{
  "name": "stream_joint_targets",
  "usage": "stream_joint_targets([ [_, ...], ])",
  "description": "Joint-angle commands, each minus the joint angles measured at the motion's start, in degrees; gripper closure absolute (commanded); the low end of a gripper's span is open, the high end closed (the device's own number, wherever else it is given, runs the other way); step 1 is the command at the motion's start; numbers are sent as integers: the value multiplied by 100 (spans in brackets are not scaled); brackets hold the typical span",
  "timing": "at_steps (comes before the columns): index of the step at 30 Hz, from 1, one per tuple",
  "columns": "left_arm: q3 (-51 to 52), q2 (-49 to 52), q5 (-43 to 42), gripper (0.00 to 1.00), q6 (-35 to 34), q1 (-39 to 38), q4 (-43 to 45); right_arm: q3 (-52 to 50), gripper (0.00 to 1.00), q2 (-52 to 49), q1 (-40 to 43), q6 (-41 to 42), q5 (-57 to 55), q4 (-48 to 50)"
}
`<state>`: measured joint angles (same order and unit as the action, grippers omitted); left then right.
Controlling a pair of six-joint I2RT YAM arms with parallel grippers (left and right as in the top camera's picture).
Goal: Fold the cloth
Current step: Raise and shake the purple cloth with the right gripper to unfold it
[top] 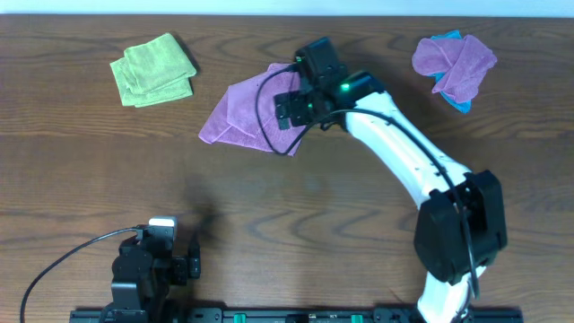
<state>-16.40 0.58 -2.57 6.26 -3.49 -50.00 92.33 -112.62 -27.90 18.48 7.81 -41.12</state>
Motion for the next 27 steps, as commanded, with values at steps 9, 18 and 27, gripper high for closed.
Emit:
stream_joint_targets([
  [9, 208, -37, 125, 5, 146, -20, -114, -579, 12, -323, 243, 835, 1259, 588],
  [18, 208, -37, 9, 5, 142, -20, 85, -581, 14, -791, 238, 896, 1259, 601],
  [27, 208, -37, -761, 5, 142, -20, 243, -581, 16, -1029, 232, 1023, 1303, 667],
])
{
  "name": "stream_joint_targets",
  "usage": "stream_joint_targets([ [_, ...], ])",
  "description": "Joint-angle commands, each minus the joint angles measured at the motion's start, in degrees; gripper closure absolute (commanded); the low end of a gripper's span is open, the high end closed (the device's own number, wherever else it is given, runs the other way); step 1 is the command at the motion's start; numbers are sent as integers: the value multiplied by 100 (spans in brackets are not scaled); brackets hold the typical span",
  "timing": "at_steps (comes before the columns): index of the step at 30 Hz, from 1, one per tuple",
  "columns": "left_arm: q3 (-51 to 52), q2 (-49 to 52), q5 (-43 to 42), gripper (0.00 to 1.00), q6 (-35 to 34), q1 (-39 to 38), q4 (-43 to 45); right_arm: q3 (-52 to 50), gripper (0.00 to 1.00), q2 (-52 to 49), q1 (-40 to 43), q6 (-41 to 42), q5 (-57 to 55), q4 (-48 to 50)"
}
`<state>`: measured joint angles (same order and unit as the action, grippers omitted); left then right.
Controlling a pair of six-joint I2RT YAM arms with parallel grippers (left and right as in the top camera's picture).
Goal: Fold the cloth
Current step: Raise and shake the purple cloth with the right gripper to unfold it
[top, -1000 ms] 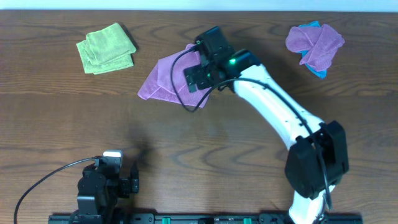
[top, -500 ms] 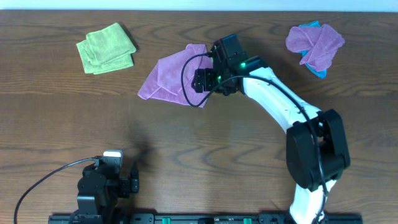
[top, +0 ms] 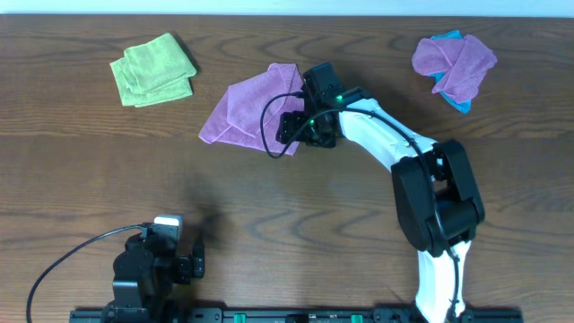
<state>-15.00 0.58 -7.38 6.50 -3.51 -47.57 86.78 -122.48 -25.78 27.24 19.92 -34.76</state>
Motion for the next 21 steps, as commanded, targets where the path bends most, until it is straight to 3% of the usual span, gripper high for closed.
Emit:
stream_joint_targets([
  [1, 68, -37, -278, 5, 118, -17, 0, -26, 16, -46, 20, 146, 87, 35],
  [15, 66, -37, -280, 5, 118, -17, 4, -28, 26, -328, 20, 275, 155, 190],
  [21, 66, -37, -286, 5, 116, -17, 11, -28, 34, -328, 20, 297, 155, 374],
])
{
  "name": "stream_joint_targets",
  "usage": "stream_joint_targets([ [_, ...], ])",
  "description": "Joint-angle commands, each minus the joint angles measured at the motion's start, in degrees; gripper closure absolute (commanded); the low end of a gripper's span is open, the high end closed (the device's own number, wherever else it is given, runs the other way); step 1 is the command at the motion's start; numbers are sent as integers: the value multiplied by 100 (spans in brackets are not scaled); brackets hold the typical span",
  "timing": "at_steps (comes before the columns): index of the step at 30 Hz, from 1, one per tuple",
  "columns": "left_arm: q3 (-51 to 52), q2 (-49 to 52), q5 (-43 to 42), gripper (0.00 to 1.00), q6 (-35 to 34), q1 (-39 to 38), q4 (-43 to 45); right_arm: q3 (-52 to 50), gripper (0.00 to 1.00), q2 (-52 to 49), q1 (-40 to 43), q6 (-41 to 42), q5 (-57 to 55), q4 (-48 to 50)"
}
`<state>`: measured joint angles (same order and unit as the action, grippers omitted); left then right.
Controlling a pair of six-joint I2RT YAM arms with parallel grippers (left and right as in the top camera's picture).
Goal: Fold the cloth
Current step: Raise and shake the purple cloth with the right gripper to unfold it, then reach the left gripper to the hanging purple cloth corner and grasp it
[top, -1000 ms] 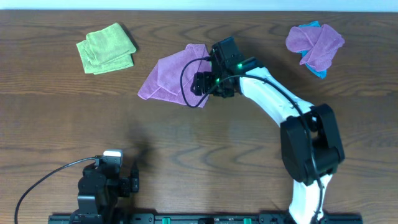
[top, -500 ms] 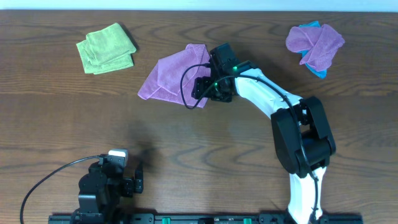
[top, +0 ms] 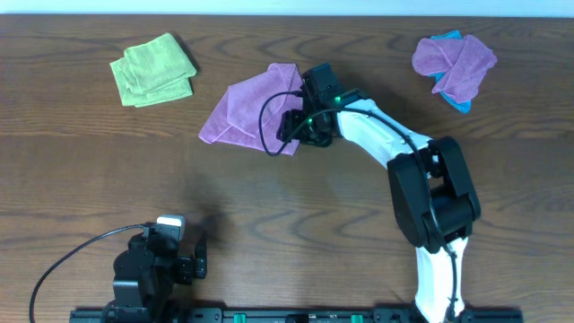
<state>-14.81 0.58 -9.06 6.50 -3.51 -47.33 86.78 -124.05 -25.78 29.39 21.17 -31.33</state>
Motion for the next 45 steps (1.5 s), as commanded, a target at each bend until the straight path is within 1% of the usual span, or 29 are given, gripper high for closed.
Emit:
stream_joint_targets([
  [1, 46, -37, -160, 5, 116, -17, 4, -26, 37, -173, 17, 85, 28, 37],
  [6, 48, -37, -627, 4, 116, -17, 157, -28, 46, -225, -37, 76, 15, 116],
  [7, 48, -37, -761, 5, 116, -17, 210, -26, 52, -232, -52, 70, 2, 116],
  [8, 48, -37, -870, 5, 116, -17, 262, -28, 61, -243, -59, 11, -15, 116],
  [9, 48, -37, -1025, 5, 114, -17, 313, -26, 77, -245, -70, -101, -44, 114],
  [11, 46, -37, -1268, 5, -63, -17, 525, -9, 99, -219, -57, -385, -39, 68],
  [14, 46, -37, -1436, 5, -1008, -17, 1307, 72, 99, -70, 59, -649, -39, -221],
  [17, 46, -28, -1432, 5, -1447, -17, 1954, 87, 99, 249, 190, -813, -348, -568],
  [20, 46, -22, -1436, 5, -1908, -17, 2159, 87, 99, 662, 310, -940, -796, -1001],
  [23, 46, -4, -1462, 5, -2684, -20, 2177, 87, 99, 1023, 378, -1115, -1038, -1482],
  [26, 46, 138, -1572, 5, -3421, -28, 2214, 87, 99, 1228, 413, -1123, -1285, -1954],
  [28, 46, 293, -1845, 5, -3633, -28, 2323, 87, 99, 1252, 411, -1123, -1427, -2175],
  [30, 46, 439, -2258, 4, -3652, -28, 2586, 85, 99, 1250, 411, -1123, -1478, -2260],
  [31, 46, 490, -2249, 5, -3676, -28, 2741, 85, 99, 1250, 411, -1123, -1499, -2269],
  [33, 46, 540, -2218, 5, -4251, -28, 3220, 85, 99, 1250, 411, -1123, -1497, -2256],
  [34, 46, 544, -2076, 5, -4444, -26, 3442, 85, 99, 1250, 411, -1123, -1495, -2258],
  [36, 46, 619, -1899, 5, -4518, -26, 3620, 85, 99, 1250, 411, -1123, -1497, -2269],
  [38, 46, 914, -1897, 4, -4848, -28, 3641, 85, 99, 1250, 411, -1123, -1497, -2271],
  [40, 44, 1349, -2146, 4, -5095, -28, 3856, 85, 99, 1250, 407, -1123, -1497, -2269],
  [43, -68, 2358, -2496, 4, -5318, -28, 4393, 85, 99, 1250, 407, -1123, -1495, -2271],
  [45, -232, 2981, -2557, 4, -5475, -28, 4494, 85, 99, 1250, 407, -1123, -1495, -2269],
])
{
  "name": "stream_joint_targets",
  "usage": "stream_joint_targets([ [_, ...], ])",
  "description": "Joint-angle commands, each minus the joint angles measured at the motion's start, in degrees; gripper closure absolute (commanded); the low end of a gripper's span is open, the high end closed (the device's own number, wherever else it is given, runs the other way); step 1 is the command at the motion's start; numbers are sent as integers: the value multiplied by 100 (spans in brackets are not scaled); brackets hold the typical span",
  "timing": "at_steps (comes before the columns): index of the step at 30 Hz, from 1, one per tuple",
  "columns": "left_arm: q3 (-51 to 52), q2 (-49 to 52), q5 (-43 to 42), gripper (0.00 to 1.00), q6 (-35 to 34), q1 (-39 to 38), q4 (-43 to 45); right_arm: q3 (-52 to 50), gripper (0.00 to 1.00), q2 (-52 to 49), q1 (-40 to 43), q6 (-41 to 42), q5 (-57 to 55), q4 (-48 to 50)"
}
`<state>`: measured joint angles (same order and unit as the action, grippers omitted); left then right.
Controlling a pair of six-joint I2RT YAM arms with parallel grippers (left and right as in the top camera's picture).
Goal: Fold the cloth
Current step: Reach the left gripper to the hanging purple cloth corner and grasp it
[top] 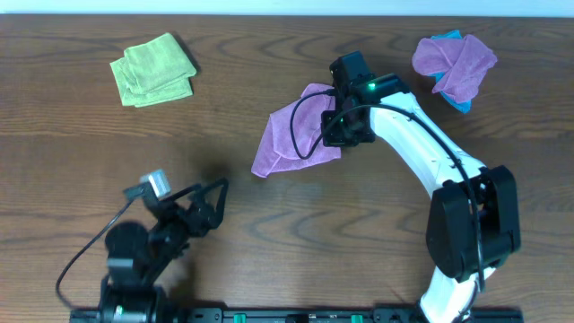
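Observation:
The purple cloth (291, 136) lies crumpled in the overhead view, a little right of the table's middle, with a long point reaching down-left. My right gripper (339, 133) is at its right edge and shut on that edge; the wrist hides the fingertips. Near the front left, my left gripper (215, 199) points toward the cloth with its fingers spread open and nothing between them. It stays well short of the cloth.
A folded green cloth (152, 69) lies at the back left. A bunched purple cloth (456, 56) on top of a blue cloth (457, 101) sits at the back right, close behind the right arm. Cables trail from the left arm at the front edge.
The purple cloth and my right gripper are now farther right on the table. The left arm has come up from its rest pose and now points toward the cloth.
My right gripper first hung over the right part of the purple cloth while the left arm rested at the front. It then sat low at the cloth's lower right edge and stayed there. Now the cloth lies farther right, held, and the left arm is extended.

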<state>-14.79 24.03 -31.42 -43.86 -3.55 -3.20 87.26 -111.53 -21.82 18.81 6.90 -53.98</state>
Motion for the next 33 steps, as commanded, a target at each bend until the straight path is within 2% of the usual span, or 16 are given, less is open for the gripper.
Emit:
stream_joint_targets([
  [1, -356, 1003, -358, 4, -573, -24, 72, 37, 99, -2, 11, -66, -68, -7],
  [4, -717, 2022, -723, 4, -938, -24, 70, 37, 99, -2, 11, -66, -68, -28],
  [9, -1346, 3526, -1567, 4, -933, -24, 87, 37, 99, -2, 11, -66, -68, -28],
  [13, -1707, 4457, -2184, 5, -931, -24, 654, 37, 99, -2, 11, -66, -68, -28],
  [23, -1714, 5355, -1923, 5, -846, -57, 866, 37, 99, -2, 11, -61, -68, -22],
  [33, -1714, 6015, -1582, 5, -994, -518, 1220, 37, 99, -2, 11, -55, -68, 2],
])
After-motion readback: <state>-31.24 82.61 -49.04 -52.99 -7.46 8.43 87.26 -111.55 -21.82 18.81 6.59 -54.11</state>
